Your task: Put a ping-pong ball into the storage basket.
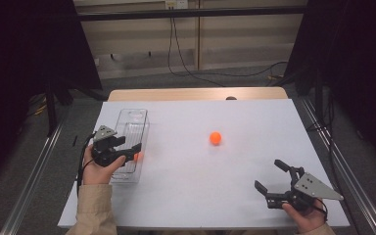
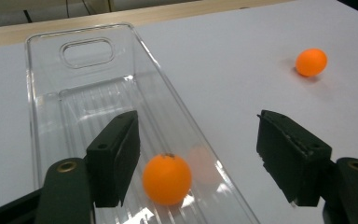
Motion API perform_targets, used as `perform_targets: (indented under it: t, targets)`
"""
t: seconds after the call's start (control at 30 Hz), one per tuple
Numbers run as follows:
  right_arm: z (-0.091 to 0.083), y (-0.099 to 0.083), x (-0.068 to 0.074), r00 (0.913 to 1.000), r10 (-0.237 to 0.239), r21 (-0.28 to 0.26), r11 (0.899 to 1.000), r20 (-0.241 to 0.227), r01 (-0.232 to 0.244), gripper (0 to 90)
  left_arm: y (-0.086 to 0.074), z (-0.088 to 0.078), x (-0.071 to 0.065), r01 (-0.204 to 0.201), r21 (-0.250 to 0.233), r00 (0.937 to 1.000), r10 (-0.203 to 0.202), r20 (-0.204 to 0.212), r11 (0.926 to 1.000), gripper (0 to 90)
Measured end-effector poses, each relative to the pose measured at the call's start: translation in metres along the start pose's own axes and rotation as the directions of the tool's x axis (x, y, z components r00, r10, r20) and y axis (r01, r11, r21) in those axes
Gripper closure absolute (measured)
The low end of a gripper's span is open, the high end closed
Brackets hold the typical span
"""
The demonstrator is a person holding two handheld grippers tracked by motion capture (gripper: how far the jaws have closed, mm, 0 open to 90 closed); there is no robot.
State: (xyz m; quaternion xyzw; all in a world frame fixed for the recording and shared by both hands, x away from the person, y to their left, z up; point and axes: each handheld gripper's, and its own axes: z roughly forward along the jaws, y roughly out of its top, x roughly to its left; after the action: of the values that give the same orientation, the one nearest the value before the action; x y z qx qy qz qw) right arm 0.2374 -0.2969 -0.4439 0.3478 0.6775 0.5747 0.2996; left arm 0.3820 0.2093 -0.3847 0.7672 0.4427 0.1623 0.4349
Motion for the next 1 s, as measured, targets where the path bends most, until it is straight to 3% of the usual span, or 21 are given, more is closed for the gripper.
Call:
perform_targets:
  t: [0.2,0.33,1.0]
  targets:
    - [0.0,0.0,0.0,1.0,-0.001,0.0,1.0,0.001,0.001,4.2,0.005,0.001,-0.009,-0.014,-0.009,0.9994,0.014,0.033,0.9999,27.6]
    - [0.0,0.0,0.0,1.0,-0.001,0.0,1.0,0.001,0.001,4.1,0.006,0.002,-0.012,-0.023,-0.012,0.9993,0.023,0.028,0.9997,24.6]
    - [0.0,0.0,0.001,1.0,0.002,0.0,1.0,0.002,-0.002,4.2,0.014,0.01,-0.032,-0.058,-0.017,0.9948,0.06,0.083,0.9982,17.6]
